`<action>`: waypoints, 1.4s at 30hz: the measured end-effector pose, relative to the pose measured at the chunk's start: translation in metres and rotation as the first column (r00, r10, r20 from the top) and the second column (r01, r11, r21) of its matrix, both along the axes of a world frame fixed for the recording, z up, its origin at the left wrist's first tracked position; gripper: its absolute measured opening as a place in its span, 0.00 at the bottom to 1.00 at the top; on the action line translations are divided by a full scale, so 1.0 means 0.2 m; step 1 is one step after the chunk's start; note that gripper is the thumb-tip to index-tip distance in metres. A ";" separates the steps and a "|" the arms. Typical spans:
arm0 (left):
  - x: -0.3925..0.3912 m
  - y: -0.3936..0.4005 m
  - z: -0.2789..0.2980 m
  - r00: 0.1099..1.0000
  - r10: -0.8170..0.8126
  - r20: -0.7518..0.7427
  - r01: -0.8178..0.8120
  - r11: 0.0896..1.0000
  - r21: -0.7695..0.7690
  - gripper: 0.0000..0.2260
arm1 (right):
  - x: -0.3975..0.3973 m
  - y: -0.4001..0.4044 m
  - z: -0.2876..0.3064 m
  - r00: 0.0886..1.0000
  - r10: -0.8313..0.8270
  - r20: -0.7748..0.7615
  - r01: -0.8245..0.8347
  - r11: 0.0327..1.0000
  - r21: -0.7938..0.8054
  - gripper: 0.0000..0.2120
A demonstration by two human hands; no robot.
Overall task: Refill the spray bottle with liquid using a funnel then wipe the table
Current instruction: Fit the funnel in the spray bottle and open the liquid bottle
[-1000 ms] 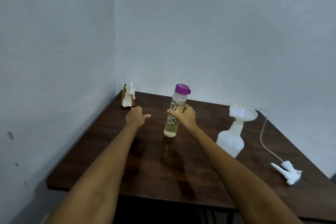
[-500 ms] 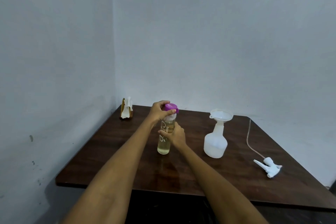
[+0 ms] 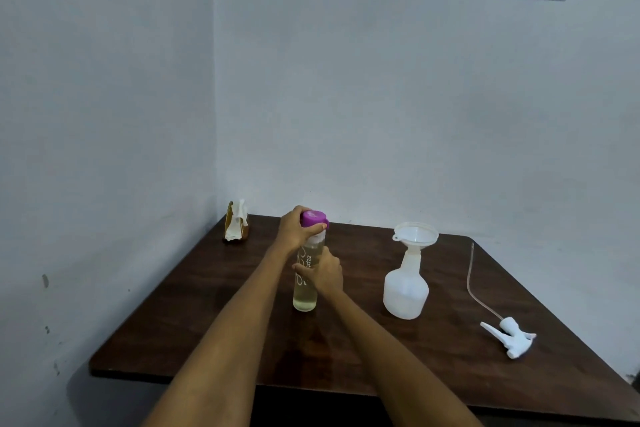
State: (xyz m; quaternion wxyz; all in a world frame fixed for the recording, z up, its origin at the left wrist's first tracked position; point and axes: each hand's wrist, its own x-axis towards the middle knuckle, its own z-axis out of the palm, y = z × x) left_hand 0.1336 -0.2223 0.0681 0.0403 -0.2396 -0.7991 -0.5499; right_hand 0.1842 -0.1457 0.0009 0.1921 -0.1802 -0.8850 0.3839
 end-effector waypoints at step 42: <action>-0.06 0.06 -0.13 0.982 0.152 0.108 -0.133 0.977 -0.164 0.22 | -0.21 0.12 0.56 0.982 0.075 0.173 -0.169 0.760 0.628 0.22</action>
